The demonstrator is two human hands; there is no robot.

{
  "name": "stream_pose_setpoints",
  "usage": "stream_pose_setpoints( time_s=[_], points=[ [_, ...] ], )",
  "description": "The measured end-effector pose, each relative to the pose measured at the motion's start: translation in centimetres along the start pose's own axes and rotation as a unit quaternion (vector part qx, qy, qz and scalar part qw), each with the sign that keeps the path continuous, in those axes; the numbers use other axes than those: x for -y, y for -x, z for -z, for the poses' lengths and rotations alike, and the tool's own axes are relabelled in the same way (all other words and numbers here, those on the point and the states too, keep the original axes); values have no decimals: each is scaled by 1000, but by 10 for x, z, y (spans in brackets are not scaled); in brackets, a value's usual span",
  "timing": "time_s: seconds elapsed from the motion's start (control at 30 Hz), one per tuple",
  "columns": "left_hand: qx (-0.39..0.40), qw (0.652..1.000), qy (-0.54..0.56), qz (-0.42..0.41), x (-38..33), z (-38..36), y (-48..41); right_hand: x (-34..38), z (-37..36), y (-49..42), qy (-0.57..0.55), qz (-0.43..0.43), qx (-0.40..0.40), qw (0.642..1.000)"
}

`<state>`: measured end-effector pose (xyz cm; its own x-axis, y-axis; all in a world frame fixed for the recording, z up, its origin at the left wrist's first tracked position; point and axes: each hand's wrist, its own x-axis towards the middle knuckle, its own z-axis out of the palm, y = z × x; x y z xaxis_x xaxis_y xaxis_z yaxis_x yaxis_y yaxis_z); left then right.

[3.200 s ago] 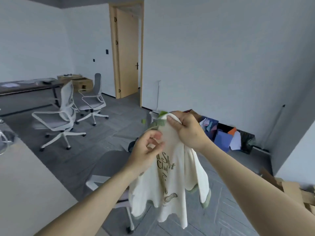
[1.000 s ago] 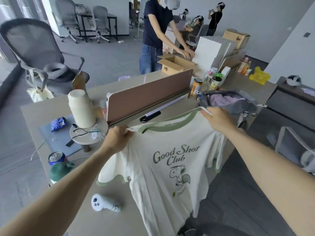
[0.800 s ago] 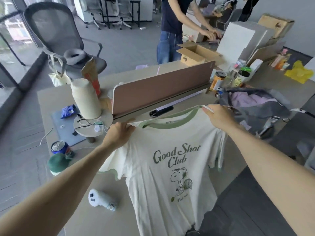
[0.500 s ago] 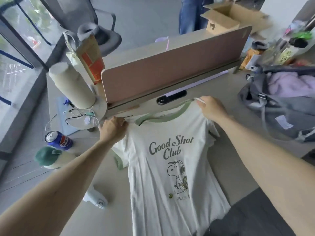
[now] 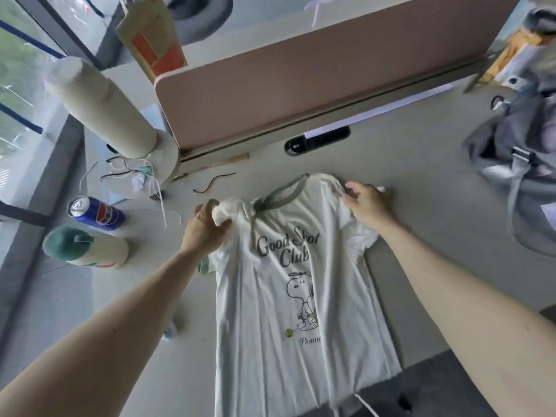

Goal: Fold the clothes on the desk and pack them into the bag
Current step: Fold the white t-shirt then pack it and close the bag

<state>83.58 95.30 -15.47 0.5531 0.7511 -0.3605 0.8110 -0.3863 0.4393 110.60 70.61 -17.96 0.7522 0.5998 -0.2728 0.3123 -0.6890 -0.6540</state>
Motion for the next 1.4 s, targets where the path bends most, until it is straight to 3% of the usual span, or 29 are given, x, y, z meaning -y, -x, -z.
stream_pose_setpoints(
  time_s=[0.1, 0.3, 0.47, 0.6, 0.8, 1.0, 1.23, 1.4],
  points=[
    [13, 999, 8, -31, 17, -16, 28, -20, -28, 33, 39, -17, 18, 999],
    [104, 987, -75, -92, 58, -52, 94, -35, -85, 124, 153, 49, -3, 987],
    [145, 960, -160, -176, 87, -79, 141, -41, -116, 195, 198, 32, 16, 980],
    [190, 941, -208, -187, 111, -92, 154, -45, -126, 241, 257, 1, 60, 965],
    [171, 932, -236, -214, 127, -95, 167, -45, -133, 282, 233, -93, 147, 957],
    [178, 926, -251, -216, 138, -96, 169, -44, -120, 293, 172, -97, 146, 969],
    [178, 930, -240, -214, 141, -98, 169, -64, -99, 288, 251, -164, 199, 933],
    [168, 933, -248, -199, 135, -102, 172, -83, -80, 276, 253, -184, 207, 927]
  ],
)
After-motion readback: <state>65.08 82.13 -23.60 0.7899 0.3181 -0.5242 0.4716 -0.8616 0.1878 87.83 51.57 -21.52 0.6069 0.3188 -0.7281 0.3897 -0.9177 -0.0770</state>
